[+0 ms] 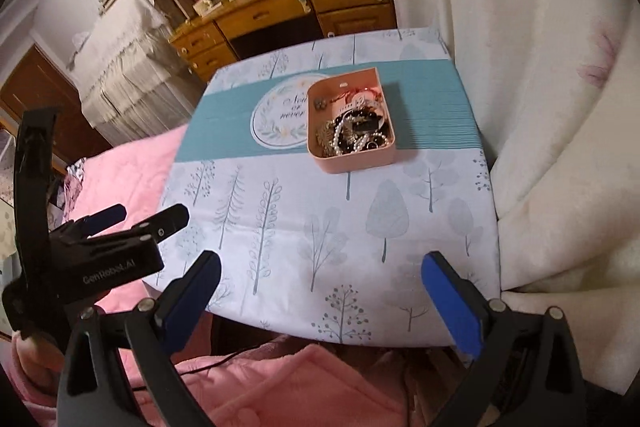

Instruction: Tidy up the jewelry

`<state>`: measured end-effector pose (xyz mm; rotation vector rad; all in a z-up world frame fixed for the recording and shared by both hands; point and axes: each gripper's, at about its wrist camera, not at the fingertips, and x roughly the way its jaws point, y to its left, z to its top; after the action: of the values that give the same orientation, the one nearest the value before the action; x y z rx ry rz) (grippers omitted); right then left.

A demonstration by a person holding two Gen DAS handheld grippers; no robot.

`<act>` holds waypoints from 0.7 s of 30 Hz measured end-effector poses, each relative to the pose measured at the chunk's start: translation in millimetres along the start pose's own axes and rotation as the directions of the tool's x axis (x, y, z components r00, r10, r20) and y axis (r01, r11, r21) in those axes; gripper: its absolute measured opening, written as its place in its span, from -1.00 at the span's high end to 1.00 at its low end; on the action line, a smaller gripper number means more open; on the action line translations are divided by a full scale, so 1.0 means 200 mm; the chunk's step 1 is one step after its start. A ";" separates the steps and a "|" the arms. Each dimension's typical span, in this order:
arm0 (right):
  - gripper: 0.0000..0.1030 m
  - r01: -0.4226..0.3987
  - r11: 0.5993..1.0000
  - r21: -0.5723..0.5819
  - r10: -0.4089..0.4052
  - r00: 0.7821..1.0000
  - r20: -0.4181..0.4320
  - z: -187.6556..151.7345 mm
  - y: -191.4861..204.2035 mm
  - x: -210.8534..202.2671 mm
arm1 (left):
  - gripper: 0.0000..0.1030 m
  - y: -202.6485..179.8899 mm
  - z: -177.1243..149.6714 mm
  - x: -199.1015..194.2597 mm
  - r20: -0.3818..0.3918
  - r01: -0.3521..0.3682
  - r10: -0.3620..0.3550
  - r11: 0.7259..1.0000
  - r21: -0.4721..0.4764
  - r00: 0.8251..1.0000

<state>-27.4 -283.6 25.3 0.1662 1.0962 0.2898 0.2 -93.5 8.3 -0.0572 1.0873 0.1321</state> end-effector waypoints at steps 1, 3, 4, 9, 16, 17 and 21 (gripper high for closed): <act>-0.95 0.008 1.000 0.014 -0.008 1.000 0.015 0.00 -0.01 -0.01 | -0.99 0.00 0.00 -0.02 0.017 -0.008 0.008 1.000 0.002 1.000; -0.95 0.034 0.999 0.026 -0.035 0.998 0.054 0.00 -0.01 -0.04 | -0.99 -0.02 0.00 -0.04 0.052 -0.038 0.038 0.999 0.005 0.998; -0.95 0.040 0.999 0.024 -0.041 0.997 0.068 0.00 -0.01 -0.05 | -0.99 -0.02 -0.01 -0.06 0.066 -0.042 0.041 0.999 0.007 0.997; -0.96 0.072 0.996 -0.048 -0.066 0.993 0.103 0.01 0.07 -0.07 | -0.99 -0.03 -0.01 -0.10 0.106 -0.026 0.025 1.000 0.015 0.994; -0.96 0.074 0.995 -0.061 -0.066 0.990 0.128 0.03 0.11 -0.08 | -0.99 0.00 -0.02 -0.11 0.109 -0.029 0.027 1.000 0.008 0.994; -0.96 0.073 0.996 -0.057 -0.065 0.990 0.123 0.03 0.11 -0.07 | -0.99 0.00 -0.02 -0.11 0.109 -0.026 0.025 1.000 0.011 0.994; -0.96 0.061 0.996 -0.059 -0.054 0.993 0.107 0.04 0.12 -0.05 | -0.99 0.04 -0.02 -0.13 0.120 -0.029 0.028 1.000 0.007 0.992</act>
<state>-27.8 -263.4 43.4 0.0929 0.9843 0.2601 -16.3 -88.9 29.3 -0.0256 0.9691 0.1551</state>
